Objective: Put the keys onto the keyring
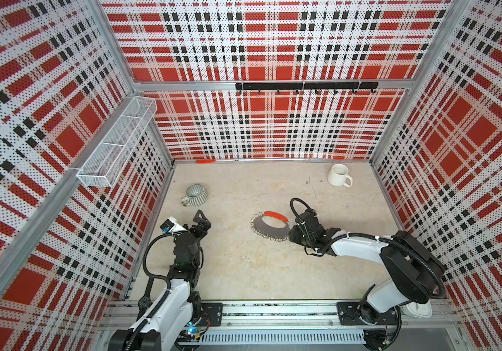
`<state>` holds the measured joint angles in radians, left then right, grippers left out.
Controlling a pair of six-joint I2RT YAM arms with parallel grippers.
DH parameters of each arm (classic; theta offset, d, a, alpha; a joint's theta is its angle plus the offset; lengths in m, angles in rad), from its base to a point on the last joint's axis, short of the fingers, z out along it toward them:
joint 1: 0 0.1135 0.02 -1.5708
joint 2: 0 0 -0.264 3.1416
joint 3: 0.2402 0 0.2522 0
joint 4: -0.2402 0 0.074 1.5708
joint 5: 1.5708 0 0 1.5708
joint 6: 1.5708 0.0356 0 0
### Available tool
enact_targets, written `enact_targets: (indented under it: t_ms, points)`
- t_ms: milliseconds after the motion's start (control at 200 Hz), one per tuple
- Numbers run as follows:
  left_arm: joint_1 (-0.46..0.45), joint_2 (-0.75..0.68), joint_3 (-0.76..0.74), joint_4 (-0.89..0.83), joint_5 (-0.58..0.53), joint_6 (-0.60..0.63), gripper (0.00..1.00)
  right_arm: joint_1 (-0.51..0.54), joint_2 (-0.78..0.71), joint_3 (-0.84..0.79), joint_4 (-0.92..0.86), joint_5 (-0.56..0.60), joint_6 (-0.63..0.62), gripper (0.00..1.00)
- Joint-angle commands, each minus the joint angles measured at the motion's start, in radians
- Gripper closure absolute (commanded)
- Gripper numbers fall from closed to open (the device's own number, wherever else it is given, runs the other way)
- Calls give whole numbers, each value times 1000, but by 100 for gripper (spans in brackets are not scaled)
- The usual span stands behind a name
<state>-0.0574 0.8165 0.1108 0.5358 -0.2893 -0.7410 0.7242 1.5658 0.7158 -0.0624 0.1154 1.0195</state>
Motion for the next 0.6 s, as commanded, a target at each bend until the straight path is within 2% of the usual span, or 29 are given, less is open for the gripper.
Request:
enact_targets:
  t_ms: [0, 336, 446, 596]
  points:
    - [5, -1, -14, 39, 22, 5, 1, -3, 32, 31, -11, 43, -17, 59]
    - [5, -2, -19, 50, 36, 9, 1, -26, 114, 94, -15, 70, -98, 76]
    - [4, -4, -19, 52, 42, 11, 1, -39, 135, 115, -14, 84, -161, 86]
    - [4, -1, -22, 59, 40, 9, 1, -74, 154, 153, -18, 65, -274, 94]
